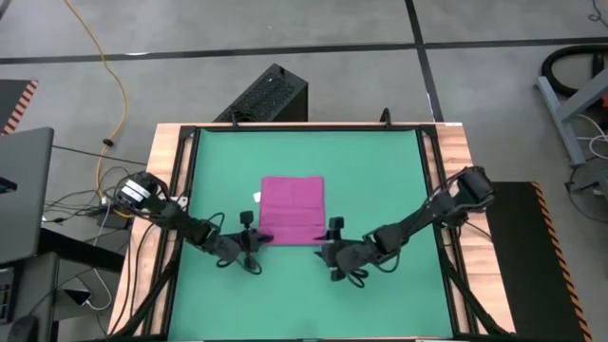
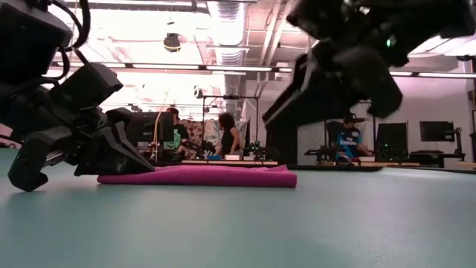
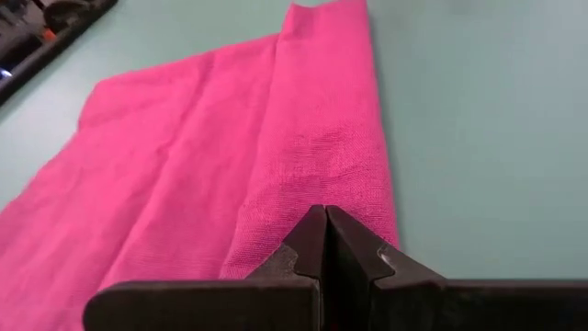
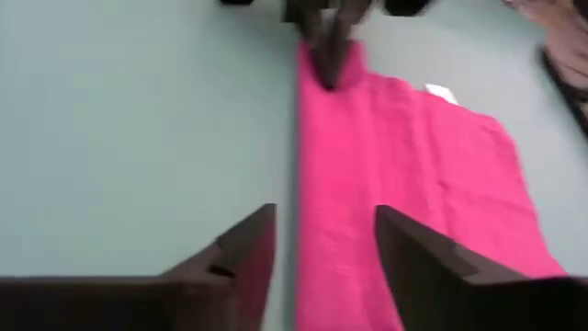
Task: Roll towel into tight, uniform cylinder
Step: Roll the pink towel
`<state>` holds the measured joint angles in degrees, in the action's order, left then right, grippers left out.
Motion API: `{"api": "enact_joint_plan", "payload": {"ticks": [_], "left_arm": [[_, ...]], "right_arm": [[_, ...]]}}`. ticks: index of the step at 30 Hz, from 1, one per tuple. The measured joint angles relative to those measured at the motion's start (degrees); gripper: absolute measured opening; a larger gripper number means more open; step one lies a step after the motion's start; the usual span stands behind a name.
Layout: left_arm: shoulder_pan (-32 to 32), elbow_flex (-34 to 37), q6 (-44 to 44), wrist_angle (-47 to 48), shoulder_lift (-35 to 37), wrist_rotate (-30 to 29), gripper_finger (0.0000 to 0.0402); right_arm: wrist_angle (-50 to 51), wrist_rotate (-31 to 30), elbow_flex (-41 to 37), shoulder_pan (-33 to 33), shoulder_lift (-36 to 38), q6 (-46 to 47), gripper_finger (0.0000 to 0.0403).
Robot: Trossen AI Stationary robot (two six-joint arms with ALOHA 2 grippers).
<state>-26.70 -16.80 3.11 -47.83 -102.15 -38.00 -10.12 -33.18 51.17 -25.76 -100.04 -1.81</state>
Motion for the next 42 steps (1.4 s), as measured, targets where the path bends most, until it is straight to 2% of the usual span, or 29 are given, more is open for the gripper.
{"api": "enact_joint_plan", "payload": {"ticks": [3,8,14,18,24,30,36,39,42], "left_arm": [[1.0,0.0,0.8,0.8,0.0,2.1,0.0],[1.8,0.0,1.6,1.6,0.0,2.9,0.0],[1.8,0.0,1.6,1.7,0.0,2.9,0.0],[1.8,0.0,1.5,1.8,0.0,3.0,0.0],[1.9,0.0,1.0,2.0,0.0,3.3,0.0],[1.9,0.0,0.9,2.4,0.0,3.6,0.0],[1.9,0.0,0.7,2.4,0.0,3.8,0.0],[1.9,0.0,0.7,2.4,0.0,3.8,0.0],[1.9,0.0,0.7,2.4,0.0,3.8,0.0]], "right_arm": [[-2.0,3.7,0.0,1.7,-2.5,-3.3,0.0257],[-3.5,4.9,0.1,3.9,-6.5,-7.2,0.0269],[-3.2,6.4,0.1,6.6,-7.9,-8.1,0.027],[0.3,7.6,-0.6,8.6,-7.8,-4.8,0.027],[-5.6,11.4,-7.2,11.6,-7.7,1.9,0.027],[-12.5,11.1,-12.5,12.4,-7.8,2.2,0.027],[-14.8,10.9,-13.1,12.4,-7.9,1.4,0.0269],[-14.5,10.6,-13.1,12.4,-8.0,1.5,0.026],[-15.3,9.2,-13.1,12.4,-9.2,2.0,0.0228]]}}
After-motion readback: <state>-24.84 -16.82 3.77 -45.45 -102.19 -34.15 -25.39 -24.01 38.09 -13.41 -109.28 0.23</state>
